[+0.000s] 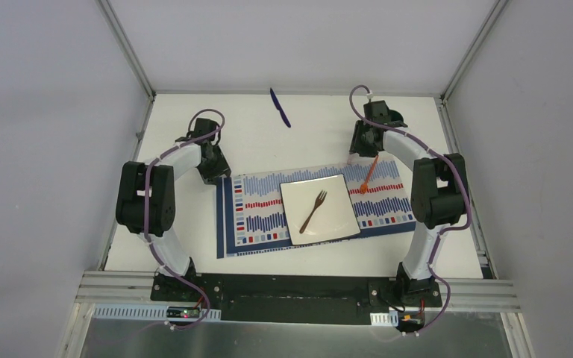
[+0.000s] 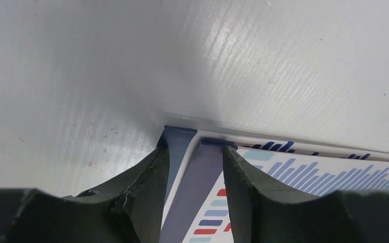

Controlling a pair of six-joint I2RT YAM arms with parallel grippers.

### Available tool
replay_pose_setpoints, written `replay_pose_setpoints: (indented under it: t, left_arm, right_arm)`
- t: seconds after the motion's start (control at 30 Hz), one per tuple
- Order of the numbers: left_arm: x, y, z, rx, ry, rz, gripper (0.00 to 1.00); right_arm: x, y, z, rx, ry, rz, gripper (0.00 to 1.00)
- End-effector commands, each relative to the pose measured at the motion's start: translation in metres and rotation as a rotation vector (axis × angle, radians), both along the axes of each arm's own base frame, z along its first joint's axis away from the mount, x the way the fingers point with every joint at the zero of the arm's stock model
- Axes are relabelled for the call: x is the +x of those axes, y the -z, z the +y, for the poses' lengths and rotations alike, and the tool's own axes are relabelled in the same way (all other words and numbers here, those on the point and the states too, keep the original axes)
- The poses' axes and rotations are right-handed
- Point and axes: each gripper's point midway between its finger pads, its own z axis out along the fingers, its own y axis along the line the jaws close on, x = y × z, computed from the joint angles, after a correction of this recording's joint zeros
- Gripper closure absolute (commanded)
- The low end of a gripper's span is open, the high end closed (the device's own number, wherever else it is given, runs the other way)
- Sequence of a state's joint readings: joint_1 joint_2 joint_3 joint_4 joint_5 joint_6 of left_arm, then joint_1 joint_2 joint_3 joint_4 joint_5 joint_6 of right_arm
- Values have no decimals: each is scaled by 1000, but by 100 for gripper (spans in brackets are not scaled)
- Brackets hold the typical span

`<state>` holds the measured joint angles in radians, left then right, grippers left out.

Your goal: Set the dinner table for one person

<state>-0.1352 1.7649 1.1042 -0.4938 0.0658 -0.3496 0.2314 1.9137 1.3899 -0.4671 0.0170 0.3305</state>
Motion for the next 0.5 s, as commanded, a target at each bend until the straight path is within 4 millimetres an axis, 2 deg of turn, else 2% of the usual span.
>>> replay_pose_setpoints:
  t: [0.0,0.47]
  left_arm:
    - [12,9,-8,-46,52,-17,57]
    - [16,13,-36,-188,134,-9,70]
  right_arm:
    - [7,-29,5,23,-15,-86,58]
    - [10,-27,9,24,-22,-83,58]
